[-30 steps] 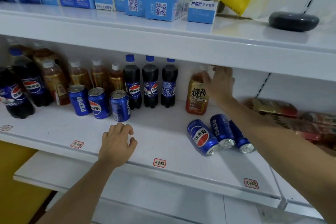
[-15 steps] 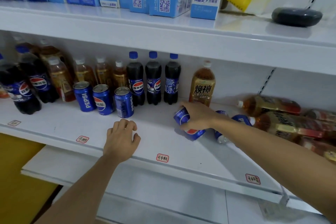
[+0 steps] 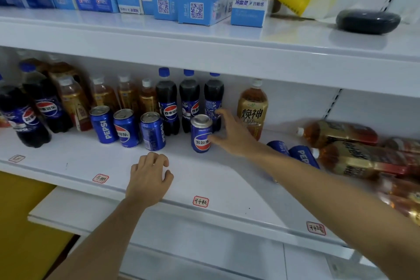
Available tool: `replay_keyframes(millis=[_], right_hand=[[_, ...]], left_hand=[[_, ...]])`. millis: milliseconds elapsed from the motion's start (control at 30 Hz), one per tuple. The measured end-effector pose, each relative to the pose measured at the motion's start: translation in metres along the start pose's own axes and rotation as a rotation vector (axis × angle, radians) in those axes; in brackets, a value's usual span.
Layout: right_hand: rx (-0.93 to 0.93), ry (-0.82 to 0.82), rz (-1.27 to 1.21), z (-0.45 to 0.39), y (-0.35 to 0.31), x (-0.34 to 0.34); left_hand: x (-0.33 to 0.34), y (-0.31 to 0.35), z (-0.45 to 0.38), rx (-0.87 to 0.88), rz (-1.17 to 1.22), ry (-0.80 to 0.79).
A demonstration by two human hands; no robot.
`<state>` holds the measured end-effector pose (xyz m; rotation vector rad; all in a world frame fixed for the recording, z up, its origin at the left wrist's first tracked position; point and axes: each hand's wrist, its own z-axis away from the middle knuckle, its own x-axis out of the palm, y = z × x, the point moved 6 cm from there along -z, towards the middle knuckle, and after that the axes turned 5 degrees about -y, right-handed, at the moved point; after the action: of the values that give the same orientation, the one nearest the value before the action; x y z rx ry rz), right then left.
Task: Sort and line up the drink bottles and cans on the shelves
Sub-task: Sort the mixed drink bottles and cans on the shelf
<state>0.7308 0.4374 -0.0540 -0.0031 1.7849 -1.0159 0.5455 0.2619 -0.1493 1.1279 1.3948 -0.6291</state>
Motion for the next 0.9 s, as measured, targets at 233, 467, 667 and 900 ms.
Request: replay_keyframes(millis=[233, 467, 667, 900], right_hand=[[0.444, -0.315, 0.979, 0.061, 0.084, -0.072], [0.225, -0.261, 0.561, 0.059, 0.076, -0.033], [0.013, -0.283, 0.201, 0.057, 0.067, -0.015], [0.108, -0.390, 0.340, 0.063, 0.086, -0.042]], left_hand=[[0.007, 0.019, -0.018, -0.028, -0.060, -0.101], [0.022, 0.073, -0.021, 0.088, -0.052, -0.045], [0.023, 0.073, -0.020, 0.102, -0.075, 0.001], [0.025, 0.072, -0.021, 0.098, -0.120, 0.014]])
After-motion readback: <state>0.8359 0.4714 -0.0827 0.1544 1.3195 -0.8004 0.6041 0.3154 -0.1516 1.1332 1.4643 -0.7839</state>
